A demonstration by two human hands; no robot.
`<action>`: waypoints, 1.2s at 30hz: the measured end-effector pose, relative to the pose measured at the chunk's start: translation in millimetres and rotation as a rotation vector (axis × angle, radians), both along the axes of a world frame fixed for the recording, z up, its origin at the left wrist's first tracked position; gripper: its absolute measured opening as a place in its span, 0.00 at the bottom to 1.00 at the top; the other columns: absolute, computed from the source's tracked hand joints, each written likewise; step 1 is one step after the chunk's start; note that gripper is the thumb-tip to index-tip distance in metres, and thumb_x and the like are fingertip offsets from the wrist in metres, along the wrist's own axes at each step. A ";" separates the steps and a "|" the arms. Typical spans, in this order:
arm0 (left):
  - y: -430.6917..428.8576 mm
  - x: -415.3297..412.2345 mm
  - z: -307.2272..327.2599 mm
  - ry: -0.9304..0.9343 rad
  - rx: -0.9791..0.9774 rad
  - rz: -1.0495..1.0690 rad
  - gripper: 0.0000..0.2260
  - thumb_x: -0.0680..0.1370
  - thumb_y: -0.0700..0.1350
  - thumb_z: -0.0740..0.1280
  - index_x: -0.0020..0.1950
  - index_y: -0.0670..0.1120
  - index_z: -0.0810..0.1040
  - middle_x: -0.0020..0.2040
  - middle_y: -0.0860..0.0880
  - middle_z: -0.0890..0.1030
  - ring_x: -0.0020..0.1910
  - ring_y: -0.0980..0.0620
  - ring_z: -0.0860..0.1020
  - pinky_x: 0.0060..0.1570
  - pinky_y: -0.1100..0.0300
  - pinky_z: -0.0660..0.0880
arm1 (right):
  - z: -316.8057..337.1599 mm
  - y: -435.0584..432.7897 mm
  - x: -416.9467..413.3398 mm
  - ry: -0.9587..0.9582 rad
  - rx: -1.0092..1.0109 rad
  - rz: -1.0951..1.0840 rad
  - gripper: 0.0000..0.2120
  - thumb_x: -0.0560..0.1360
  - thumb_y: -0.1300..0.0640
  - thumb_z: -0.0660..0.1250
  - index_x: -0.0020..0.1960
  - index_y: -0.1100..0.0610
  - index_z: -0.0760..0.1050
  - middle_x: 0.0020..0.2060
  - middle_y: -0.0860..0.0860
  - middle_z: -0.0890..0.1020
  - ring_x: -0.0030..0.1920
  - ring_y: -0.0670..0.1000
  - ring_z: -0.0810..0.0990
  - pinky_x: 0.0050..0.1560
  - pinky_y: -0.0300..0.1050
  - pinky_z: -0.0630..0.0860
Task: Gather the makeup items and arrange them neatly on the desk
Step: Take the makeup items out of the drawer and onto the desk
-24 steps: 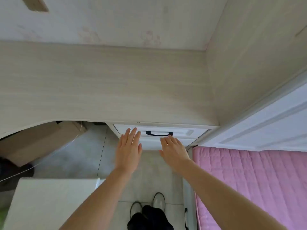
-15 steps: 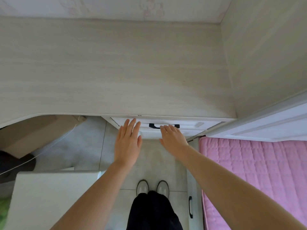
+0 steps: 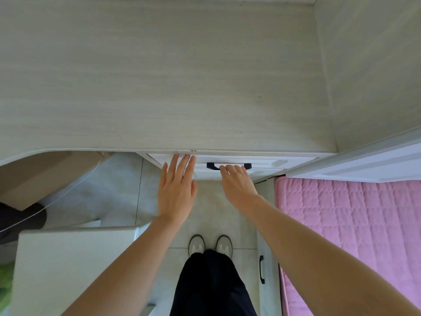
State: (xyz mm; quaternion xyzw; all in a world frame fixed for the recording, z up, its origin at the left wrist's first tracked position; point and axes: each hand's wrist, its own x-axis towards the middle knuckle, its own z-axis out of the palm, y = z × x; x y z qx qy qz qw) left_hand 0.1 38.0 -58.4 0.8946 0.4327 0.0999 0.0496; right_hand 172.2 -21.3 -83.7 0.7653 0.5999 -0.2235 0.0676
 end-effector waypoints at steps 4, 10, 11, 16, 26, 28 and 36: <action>2.2 -1.3 -1.9 -0.001 0.022 -0.014 0.25 0.76 0.40 0.66 0.73 0.43 0.66 0.71 0.46 0.69 0.73 0.43 0.64 0.72 0.44 0.60 | 6.7 -3.4 -5.7 0.010 -0.022 -0.001 0.26 0.74 0.69 0.57 0.72 0.62 0.60 0.64 0.57 0.70 0.66 0.59 0.67 0.74 0.57 0.53; 0.3 0.4 -11.8 0.068 0.032 -0.032 0.27 0.76 0.43 0.66 0.75 0.45 0.64 0.72 0.48 0.69 0.73 0.44 0.65 0.72 0.43 0.59 | 8.9 -31.4 -21.4 0.012 -0.023 0.031 0.25 0.74 0.70 0.58 0.71 0.62 0.64 0.61 0.59 0.73 0.62 0.62 0.71 0.71 0.55 0.60; -1.0 0.2 -13.1 0.080 0.032 -0.033 0.26 0.77 0.44 0.65 0.75 0.46 0.64 0.71 0.48 0.70 0.73 0.45 0.65 0.73 0.43 0.58 | 8.5 -37.5 -24.0 0.019 -0.017 0.033 0.26 0.73 0.71 0.59 0.71 0.63 0.64 0.60 0.60 0.74 0.61 0.63 0.71 0.71 0.56 0.60; -10.2 -3.5 -17.4 0.067 0.040 -0.021 0.21 0.79 0.48 0.64 0.71 0.47 0.69 0.65 0.48 0.75 0.68 0.45 0.70 0.72 0.43 0.59 | 5.0 -54.9 -31.6 0.015 0.120 0.033 0.31 0.60 0.71 0.73 0.63 0.65 0.74 0.47 0.59 0.81 0.48 0.63 0.80 0.57 0.58 0.76; -18.2 -8.9 -14.3 0.033 0.040 -0.033 0.18 0.78 0.46 0.66 0.68 0.46 0.73 0.62 0.48 0.76 0.63 0.45 0.72 0.72 0.45 0.59 | 45.4 -71.5 -11.1 -0.036 0.507 -0.043 0.25 0.60 0.68 0.76 0.56 0.57 0.80 0.47 0.50 0.82 0.45 0.55 0.80 0.38 0.46 0.77; -19.5 -9.3 -14.2 0.030 0.043 -0.026 0.17 0.78 0.46 0.66 0.67 0.46 0.73 0.62 0.48 0.76 0.63 0.45 0.72 0.71 0.45 0.60 | 46.6 -70.8 -2.4 -0.101 0.552 -0.045 0.22 0.64 0.67 0.74 0.57 0.57 0.79 0.47 0.52 0.81 0.46 0.57 0.79 0.45 0.51 0.76; -28.1 -14.7 -12.7 0.005 0.041 -0.020 0.16 0.78 0.46 0.66 0.66 0.47 0.74 0.61 0.49 0.77 0.62 0.46 0.73 0.69 0.46 0.63 | 27.4 -82.7 18.2 -0.239 0.353 0.023 0.34 0.65 0.67 0.72 0.69 0.53 0.69 0.59 0.56 0.76 0.58 0.60 0.74 0.67 0.63 0.64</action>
